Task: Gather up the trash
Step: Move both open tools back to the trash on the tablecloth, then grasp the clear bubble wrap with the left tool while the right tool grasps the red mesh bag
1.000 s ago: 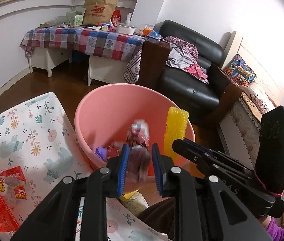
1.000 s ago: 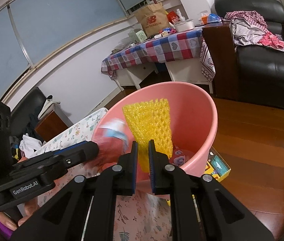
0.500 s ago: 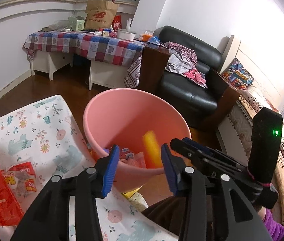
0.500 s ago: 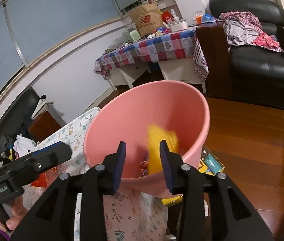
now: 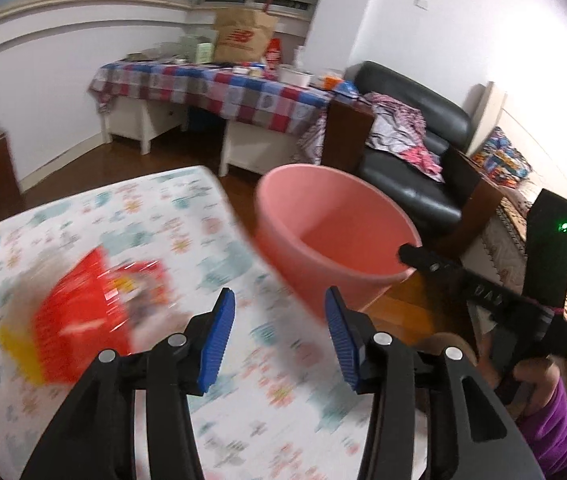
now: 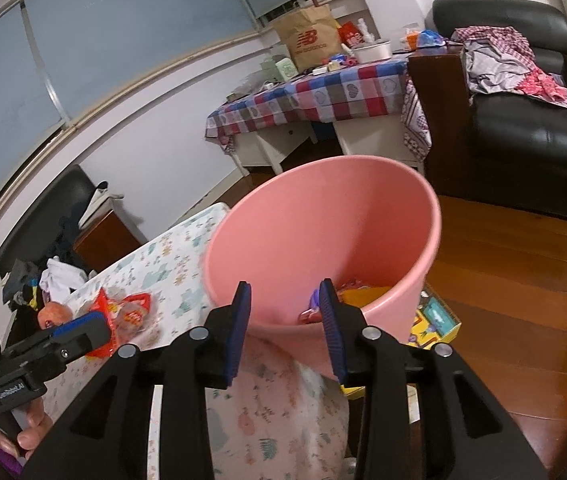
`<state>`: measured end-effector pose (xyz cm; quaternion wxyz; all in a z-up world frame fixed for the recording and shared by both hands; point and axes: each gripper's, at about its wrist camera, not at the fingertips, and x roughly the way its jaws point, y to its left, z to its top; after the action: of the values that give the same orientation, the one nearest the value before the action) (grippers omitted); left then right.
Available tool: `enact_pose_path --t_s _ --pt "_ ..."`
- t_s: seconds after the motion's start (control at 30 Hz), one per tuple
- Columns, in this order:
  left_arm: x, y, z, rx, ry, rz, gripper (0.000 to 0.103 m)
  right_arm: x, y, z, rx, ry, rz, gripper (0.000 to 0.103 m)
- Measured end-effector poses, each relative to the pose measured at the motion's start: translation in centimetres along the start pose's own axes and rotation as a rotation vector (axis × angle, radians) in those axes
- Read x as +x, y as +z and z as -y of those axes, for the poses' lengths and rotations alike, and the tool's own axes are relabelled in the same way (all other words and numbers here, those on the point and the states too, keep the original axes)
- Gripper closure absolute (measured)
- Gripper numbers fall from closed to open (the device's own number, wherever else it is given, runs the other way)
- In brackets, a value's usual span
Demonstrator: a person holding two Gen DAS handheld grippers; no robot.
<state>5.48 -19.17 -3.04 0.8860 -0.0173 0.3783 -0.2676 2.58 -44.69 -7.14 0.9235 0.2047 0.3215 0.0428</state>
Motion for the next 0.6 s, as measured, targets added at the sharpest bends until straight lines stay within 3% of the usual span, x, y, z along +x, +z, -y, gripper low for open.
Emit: enact_pose_path --t_s 0.33,0.6 --pt "-5.4 -3.2 -6.6 -0.113 0.169 0.028 0.057 1.0 -1.4 -3.5 -0.054 0.051 -0.057 0.067" --pt "-6.9 -4.9 -10.1 -0.13 0.302 0.045 0.057 2.0 -2.8 -5.9 -0.095 0.082 -0.111 0.067"
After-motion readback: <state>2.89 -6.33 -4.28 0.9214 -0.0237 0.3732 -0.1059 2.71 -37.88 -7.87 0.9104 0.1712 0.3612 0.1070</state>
